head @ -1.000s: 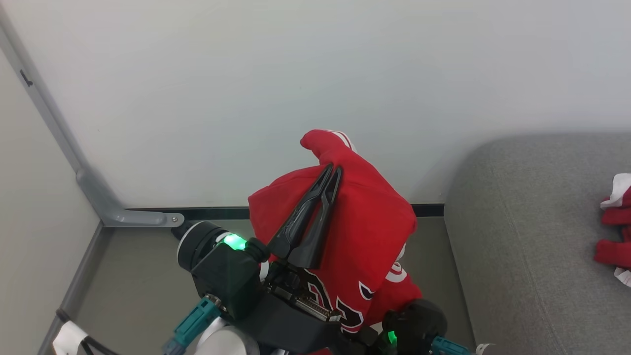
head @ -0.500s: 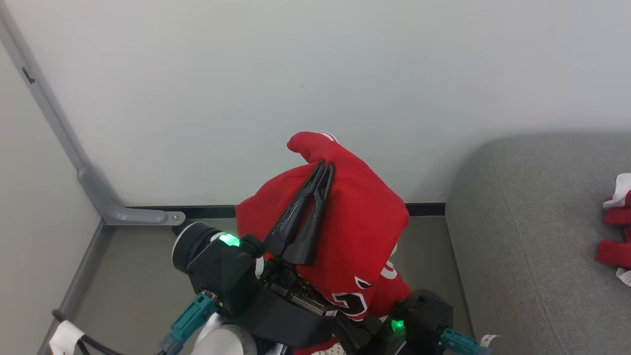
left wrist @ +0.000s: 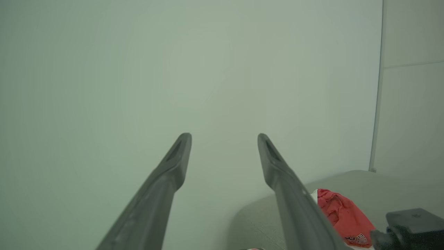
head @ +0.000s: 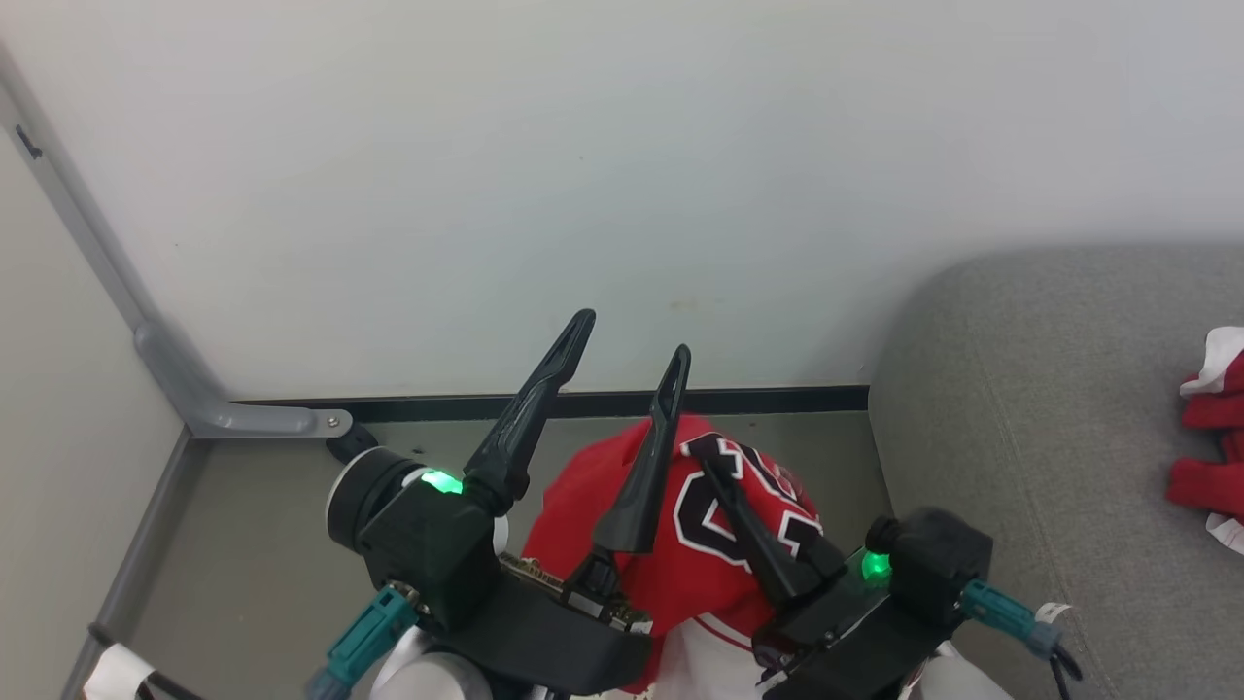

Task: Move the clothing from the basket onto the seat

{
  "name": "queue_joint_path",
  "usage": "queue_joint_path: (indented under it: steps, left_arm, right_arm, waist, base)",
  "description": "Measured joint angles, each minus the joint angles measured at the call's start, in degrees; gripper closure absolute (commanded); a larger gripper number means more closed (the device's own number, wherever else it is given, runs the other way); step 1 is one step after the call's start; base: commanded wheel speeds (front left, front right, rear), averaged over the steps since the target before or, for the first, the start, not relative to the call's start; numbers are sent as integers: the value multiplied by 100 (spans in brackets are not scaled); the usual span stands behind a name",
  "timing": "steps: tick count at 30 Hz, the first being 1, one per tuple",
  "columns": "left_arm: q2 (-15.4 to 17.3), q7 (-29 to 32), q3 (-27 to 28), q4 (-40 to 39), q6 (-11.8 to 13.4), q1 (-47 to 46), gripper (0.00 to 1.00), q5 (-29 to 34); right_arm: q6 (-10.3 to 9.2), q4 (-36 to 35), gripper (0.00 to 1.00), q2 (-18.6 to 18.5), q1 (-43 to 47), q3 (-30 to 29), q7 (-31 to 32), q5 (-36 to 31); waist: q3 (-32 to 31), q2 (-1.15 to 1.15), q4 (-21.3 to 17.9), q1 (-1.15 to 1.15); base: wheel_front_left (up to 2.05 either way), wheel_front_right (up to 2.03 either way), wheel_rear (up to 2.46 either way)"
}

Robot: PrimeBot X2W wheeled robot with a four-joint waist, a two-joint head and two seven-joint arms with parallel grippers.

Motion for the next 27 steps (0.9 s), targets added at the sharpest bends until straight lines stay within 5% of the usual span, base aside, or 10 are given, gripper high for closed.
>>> queue_joint_path:
  steps: [27]
  left_arm:
    - [610,229,-383,-248,93,1117,0,460]
  right_arm:
    - [-495,148,100,-1129,-582,-1756,-209,65]
  waist:
    - [670,0,-334,0]
  base:
    - [0,0,0]
